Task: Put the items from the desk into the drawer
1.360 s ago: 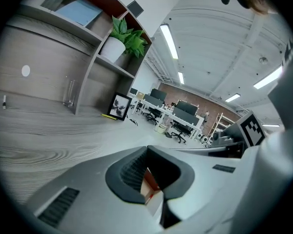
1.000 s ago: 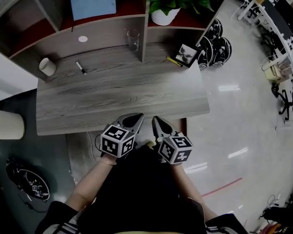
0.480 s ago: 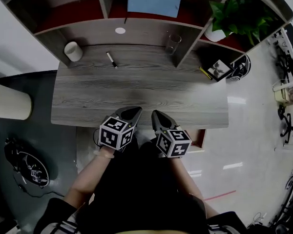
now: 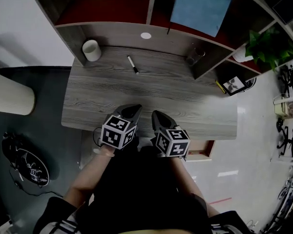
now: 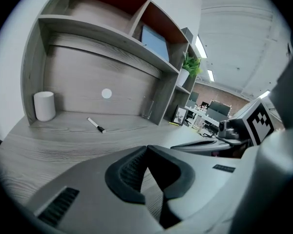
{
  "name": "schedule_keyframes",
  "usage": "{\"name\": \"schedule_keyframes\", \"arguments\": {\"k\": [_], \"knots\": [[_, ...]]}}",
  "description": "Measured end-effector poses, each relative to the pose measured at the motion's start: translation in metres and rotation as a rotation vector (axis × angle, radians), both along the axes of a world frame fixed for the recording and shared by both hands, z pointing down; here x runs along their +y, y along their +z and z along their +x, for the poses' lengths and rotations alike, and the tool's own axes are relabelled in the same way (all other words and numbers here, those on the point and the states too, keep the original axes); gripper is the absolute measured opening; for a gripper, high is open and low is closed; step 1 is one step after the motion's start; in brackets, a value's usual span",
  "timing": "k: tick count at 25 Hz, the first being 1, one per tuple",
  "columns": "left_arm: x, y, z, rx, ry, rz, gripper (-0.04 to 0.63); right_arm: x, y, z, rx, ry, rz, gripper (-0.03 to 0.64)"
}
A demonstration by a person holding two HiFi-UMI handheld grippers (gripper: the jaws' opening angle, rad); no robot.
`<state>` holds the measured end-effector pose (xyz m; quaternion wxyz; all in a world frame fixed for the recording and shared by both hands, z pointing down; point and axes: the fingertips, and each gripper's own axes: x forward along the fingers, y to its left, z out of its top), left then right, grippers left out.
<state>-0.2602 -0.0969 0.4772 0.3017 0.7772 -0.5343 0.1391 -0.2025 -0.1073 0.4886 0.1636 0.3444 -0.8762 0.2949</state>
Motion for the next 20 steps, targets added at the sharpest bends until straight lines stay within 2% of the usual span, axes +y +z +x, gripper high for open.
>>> {"name": "schedule_keyframes", "arguments": {"k": [8, 13, 15, 17, 20], "knots": [[-0.004, 0.007, -0.055, -0.026, -0.037, 0.014, 0.028, -0.025, 0.013, -0.054, 0.036, -0.044, -0.001, 0.016], [-0.012, 0.007, -0.083, -0.007, -0.080, 0.022, 0.028, -0.057, 0.025, -0.082, 0.137, -0.118, 0.027, 0.044], [-0.014, 0.007, -0.092, -0.005, -0.093, 0.020, 0.028, -0.072, 0.028, -0.092, 0.163, -0.145, 0.032, 0.055], [-0.014, 0.008, -0.099, -0.001, -0.107, 0.020, 0.028, -0.086, 0.034, -0.100, 0.183, -0.167, 0.021, 0.094], [-0.016, 0.009, -0.111, 0.008, -0.134, 0.020, 0.028, -0.108, 0.041, -0.110, 0.223, -0.199, 0.031, 0.101]]}}
